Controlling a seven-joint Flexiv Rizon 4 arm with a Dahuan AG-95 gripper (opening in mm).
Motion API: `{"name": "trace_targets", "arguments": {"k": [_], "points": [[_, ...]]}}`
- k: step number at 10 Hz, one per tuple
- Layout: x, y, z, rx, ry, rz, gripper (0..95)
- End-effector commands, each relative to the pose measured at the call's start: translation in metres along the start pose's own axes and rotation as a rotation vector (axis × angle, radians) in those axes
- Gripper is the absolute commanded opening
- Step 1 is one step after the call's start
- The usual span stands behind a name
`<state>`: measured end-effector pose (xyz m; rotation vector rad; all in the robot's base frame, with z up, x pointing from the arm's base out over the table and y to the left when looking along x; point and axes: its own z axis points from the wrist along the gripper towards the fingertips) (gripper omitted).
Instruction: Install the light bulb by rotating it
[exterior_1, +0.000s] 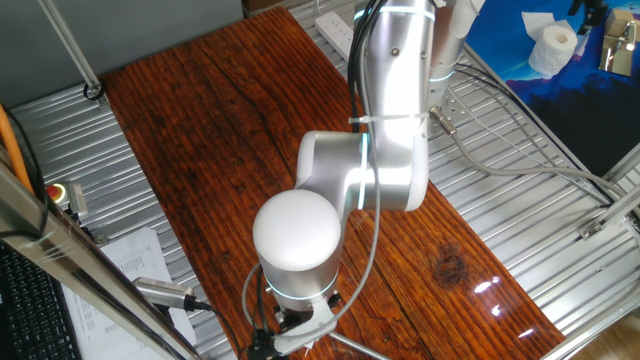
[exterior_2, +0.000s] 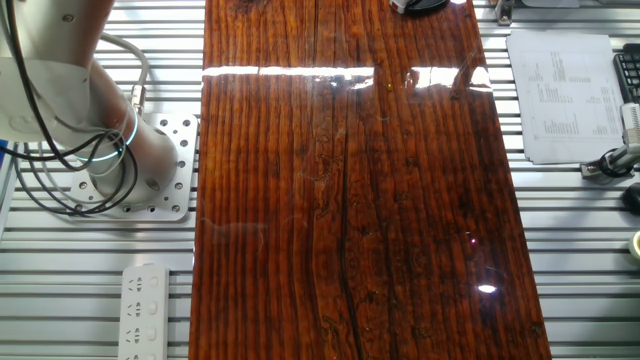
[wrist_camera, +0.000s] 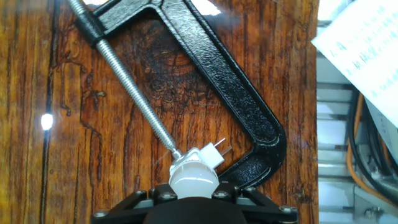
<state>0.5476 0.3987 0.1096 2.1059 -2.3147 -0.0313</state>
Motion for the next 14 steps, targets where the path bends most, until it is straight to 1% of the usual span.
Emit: {"name": "trace_targets", "arguments": {"k": [1, 2, 3, 5, 6, 7, 8, 10, 13, 14], "points": [[-0.0001, -0.0011, 0.0003, 0.003, -0.002, 0.126, 0.0], [-0.0001, -0.0011, 0.0003, 0.002, -0.002, 0.145, 0.0], [0.0000, -0.0011, 0.0004, 0.000, -0.002, 0.251, 0.0], [0.0000, -0.0011, 0.0004, -0.002, 0.000, 0.328, 0.0], [0.0000, -0.0011, 0.0005, -0.006, 0.000, 0.427, 0.0], [0.0001, -0.0011, 0.0005, -0.006, 0.000, 0.454, 0.0], [0.0001, -0.0011, 0.0004, -0.007, 0.000, 0.590, 0.0], [0.0001, -0.0011, 0.0004, -0.015, 0.004, 0.681, 0.0], [-0.0002, -0.0007, -0.0008, -0.016, 0.015, 0.764, 0.0], [-0.0003, -0.0005, -0.0013, -0.016, 0.015, 0.806, 0.0]]}}
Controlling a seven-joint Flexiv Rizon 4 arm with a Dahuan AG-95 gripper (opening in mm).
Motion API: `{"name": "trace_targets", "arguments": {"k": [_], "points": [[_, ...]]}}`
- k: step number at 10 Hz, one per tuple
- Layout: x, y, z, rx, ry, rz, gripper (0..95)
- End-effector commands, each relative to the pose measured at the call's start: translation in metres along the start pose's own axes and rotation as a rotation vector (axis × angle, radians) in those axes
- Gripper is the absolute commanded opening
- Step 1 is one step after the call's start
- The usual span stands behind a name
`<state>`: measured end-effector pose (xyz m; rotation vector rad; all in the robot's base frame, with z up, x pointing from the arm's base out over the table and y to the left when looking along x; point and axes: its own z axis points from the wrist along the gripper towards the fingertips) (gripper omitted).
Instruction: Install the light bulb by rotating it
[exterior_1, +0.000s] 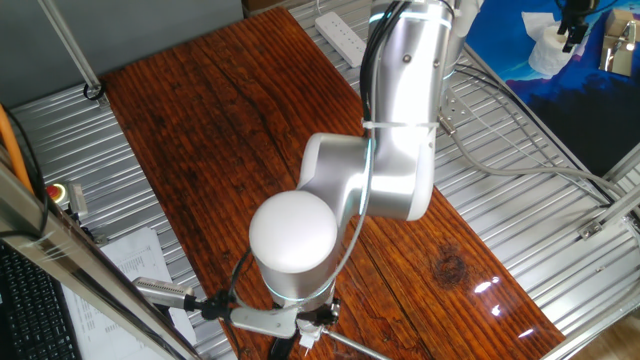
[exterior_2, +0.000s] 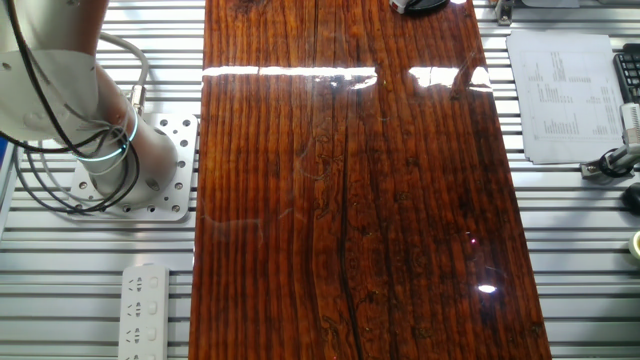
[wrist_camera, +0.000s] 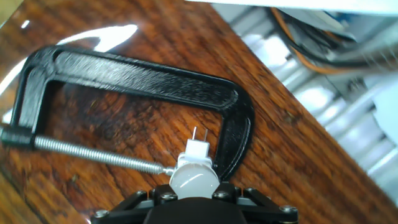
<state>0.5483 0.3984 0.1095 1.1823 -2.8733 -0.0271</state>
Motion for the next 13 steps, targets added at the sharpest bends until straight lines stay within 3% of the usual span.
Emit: {"name": "trace_targets", "arguments": {"k": [1, 13], "points": [[-0.0002, 0.0005, -0.0013, -0.002, 0.004, 0.148, 0.0], [0.0000, 0.0005, -0.0011, -0.001, 0.004, 0.572, 0.0]]}}
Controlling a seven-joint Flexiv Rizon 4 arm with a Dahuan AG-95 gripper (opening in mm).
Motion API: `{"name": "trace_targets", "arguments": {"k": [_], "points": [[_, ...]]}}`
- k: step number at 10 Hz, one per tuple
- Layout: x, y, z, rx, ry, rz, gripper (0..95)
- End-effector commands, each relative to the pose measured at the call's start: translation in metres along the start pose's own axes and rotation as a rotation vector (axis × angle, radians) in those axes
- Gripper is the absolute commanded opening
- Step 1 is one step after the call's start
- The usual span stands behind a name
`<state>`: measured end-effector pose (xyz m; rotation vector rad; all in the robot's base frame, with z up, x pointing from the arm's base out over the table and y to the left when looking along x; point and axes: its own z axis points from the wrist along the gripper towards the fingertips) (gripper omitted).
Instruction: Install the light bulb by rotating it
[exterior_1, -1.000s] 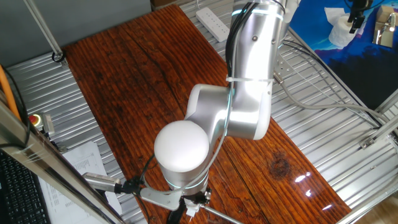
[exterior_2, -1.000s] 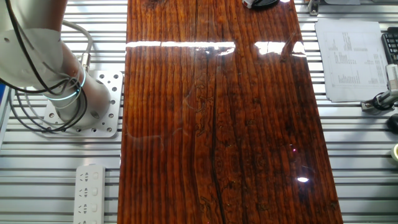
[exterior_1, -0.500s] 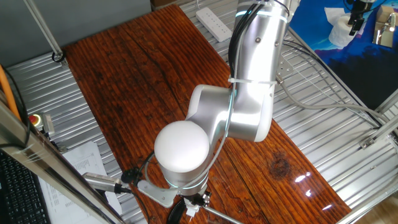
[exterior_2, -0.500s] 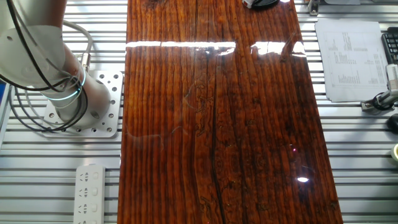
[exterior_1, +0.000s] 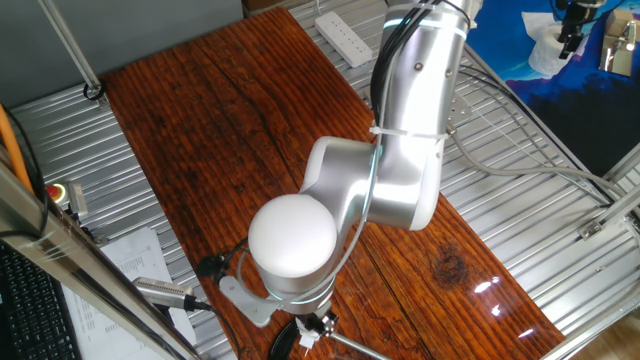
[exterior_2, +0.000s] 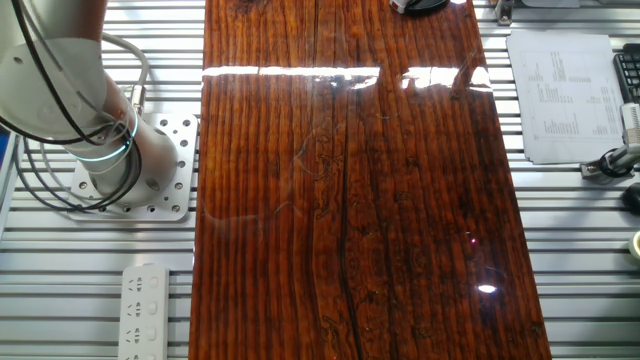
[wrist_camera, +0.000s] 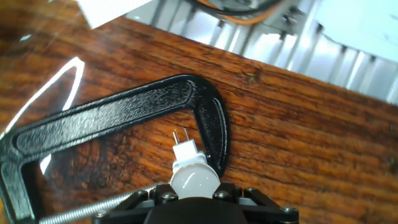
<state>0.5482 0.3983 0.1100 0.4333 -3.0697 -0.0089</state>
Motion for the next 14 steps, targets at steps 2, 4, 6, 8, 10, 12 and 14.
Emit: {"name": "trace_targets", "arguments": {"k": [2, 4, 6, 8, 10, 12, 14], "points": [[0.0001, 0.0005, -0.0006, -0.002, -0.004, 0.177, 0.0], [0.0002, 0.0004, -0.0006, 0.005, 0.000, 0.259, 19.0], [0.0003, 0.0005, -0.0009, 0.006, 0.000, 0.300, 19.0], [0.0004, 0.0004, -0.0008, 0.001, 0.004, 0.355, 19.0], [0.0007, 0.0003, -0.0006, 0.002, 0.004, 0.386, 19.0], [0.0007, 0.0003, -0.0006, 0.002, 0.005, 0.414, 19.0], [0.0007, 0.0002, -0.0005, 0.002, 0.005, 0.430, 19.0]]}}
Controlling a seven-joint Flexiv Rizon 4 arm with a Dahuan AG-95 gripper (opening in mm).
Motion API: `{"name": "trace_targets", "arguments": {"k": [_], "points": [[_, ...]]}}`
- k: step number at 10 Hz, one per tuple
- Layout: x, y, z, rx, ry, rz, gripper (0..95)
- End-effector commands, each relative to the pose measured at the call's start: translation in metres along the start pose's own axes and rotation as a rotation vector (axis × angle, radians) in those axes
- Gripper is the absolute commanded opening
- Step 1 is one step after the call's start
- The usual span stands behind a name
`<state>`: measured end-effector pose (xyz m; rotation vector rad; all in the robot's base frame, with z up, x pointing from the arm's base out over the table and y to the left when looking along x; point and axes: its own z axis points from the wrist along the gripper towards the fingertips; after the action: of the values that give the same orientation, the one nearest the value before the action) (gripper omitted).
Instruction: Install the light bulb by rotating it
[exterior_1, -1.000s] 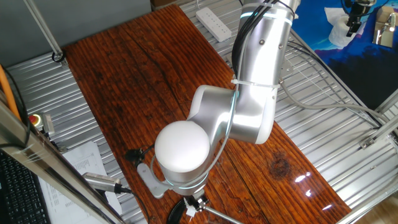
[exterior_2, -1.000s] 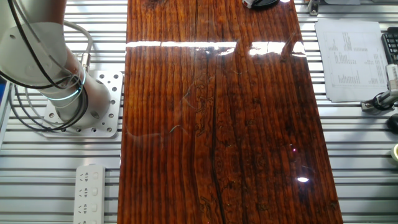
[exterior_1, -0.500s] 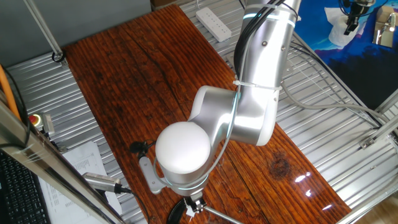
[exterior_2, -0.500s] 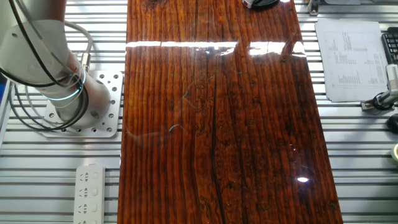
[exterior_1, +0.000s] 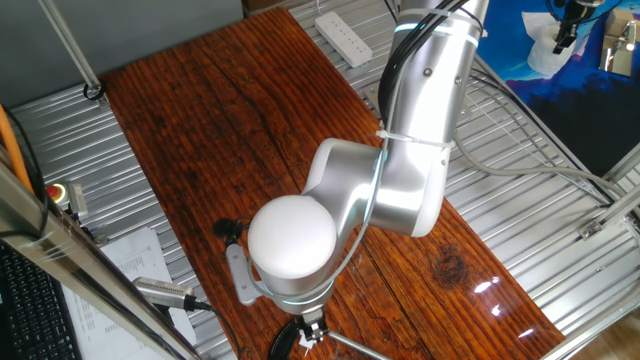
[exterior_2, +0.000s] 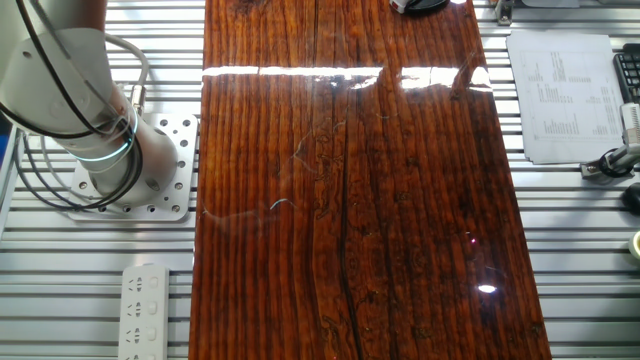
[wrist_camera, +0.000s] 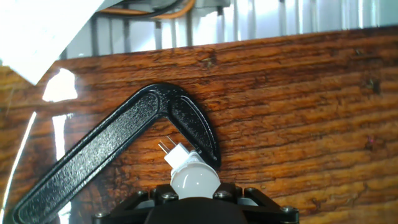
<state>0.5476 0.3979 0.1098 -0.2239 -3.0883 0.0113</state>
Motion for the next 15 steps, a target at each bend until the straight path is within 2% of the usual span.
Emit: {"name": "trace_targets", "arguments": {"k": [1, 2, 3, 15], "points": [[0.0001, 0.0004, -0.0007, 0.000, 0.003, 0.014, 19.0], [0.0001, 0.0004, -0.0007, -0.001, 0.005, 0.022, 19.0], [0.0001, 0.0004, -0.0007, -0.001, 0.006, 0.027, 38.0], [0.0001, 0.0004, -0.0007, -0.001, 0.006, 0.027, 38.0]]}}
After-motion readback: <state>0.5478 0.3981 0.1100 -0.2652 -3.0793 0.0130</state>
